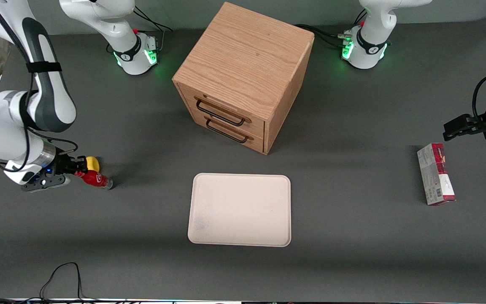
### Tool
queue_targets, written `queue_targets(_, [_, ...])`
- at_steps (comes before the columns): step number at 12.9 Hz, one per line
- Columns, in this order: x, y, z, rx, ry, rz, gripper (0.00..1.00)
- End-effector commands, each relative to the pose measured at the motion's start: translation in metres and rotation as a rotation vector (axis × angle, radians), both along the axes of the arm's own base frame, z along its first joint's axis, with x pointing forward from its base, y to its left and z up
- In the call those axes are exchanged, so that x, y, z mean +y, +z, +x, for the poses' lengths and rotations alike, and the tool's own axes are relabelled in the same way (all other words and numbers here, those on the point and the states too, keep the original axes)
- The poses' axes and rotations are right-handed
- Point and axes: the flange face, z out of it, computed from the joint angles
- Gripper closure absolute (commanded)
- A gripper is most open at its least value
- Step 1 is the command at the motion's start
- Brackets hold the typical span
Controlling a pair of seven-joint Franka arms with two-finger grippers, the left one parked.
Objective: Place coke bottle on tray
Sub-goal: 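Close the right gripper on the bottle and lift it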
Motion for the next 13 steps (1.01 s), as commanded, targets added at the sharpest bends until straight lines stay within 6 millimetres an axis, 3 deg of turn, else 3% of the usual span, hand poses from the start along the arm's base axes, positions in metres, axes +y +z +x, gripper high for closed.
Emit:
queue_targets(1, [0.017, 0.114, 0.016, 0.050, -0.018, 0.009, 1.00])
queue_targets(3, [0.018, 0.191, 0.015, 0.072, -0.016, 0.010, 1.00])
queue_targets(4, [0.018, 0.215, 0.012, 0.078, -0.016, 0.007, 1.00])
queue_targets(7, [0.019, 0.232, 0.013, 0.076, -0.018, 0.001, 1.00])
queue_targets(9, [0.025, 0.228, 0.018, 0.088, -0.055, -0.006, 1.00])
queue_targets(12, [0.110, 0.218, 0.059, 0.066, -0.149, -0.042, 1.00])
queue_targets(13, [0.151, 0.207, 0.073, 0.057, -0.181, -0.025, 1.00])
